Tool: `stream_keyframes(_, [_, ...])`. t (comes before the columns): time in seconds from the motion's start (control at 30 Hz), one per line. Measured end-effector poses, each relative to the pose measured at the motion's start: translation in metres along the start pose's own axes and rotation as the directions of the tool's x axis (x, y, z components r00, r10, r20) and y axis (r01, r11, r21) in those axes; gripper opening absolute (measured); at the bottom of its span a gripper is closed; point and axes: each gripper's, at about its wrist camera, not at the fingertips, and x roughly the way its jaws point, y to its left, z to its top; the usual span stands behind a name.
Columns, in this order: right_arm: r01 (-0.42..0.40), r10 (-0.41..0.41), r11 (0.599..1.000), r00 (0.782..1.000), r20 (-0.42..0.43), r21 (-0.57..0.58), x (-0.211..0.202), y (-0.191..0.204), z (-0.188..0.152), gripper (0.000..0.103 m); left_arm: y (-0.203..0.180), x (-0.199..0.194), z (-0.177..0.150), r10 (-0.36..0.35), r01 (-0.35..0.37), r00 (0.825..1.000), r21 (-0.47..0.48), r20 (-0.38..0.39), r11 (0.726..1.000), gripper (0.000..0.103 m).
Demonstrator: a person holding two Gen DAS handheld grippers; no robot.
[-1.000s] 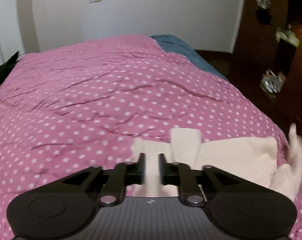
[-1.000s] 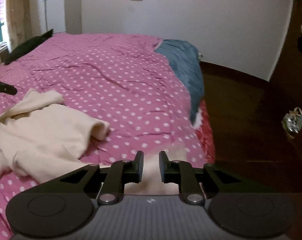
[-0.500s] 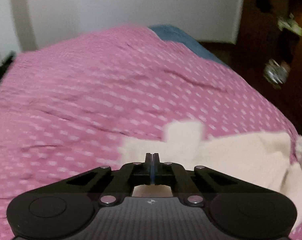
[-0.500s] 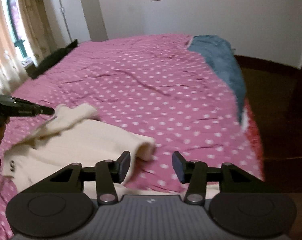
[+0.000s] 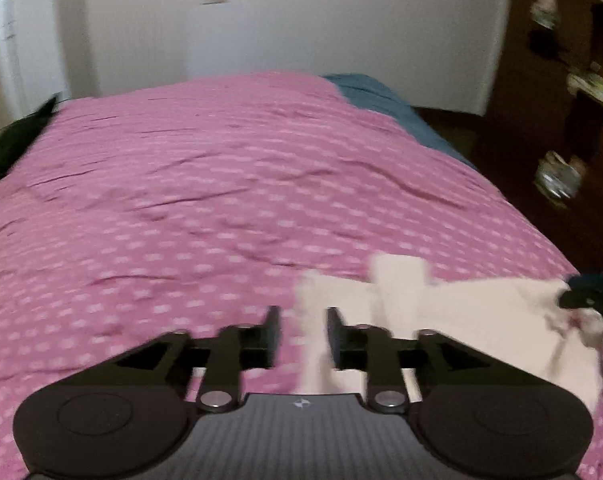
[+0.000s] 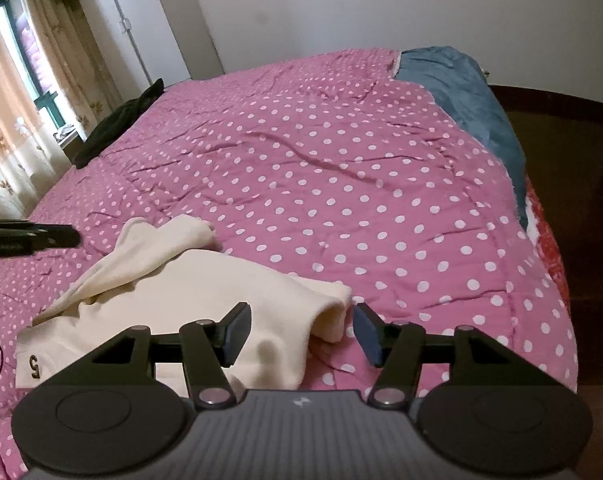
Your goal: Fold clothes
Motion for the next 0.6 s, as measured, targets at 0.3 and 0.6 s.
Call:
stream_keyframes(0.3, [-0.018,0.018,1.0,1.0,-0.004,0.004,0.007,-0.002,0.001,0.063,-0.054,0.051,0.005,-0.026,0.036,0.995,0.103,-0.097,0.994,0.048])
stream_keyframes(0.6, [-0.03,0.03,0.999,0.999,-0.014,0.018,0.016,-0.005,0.0,0.067,-0.046,0.06,0.002,-0.038,0.044,0.992,0.051,-0.117,0.998,0.05])
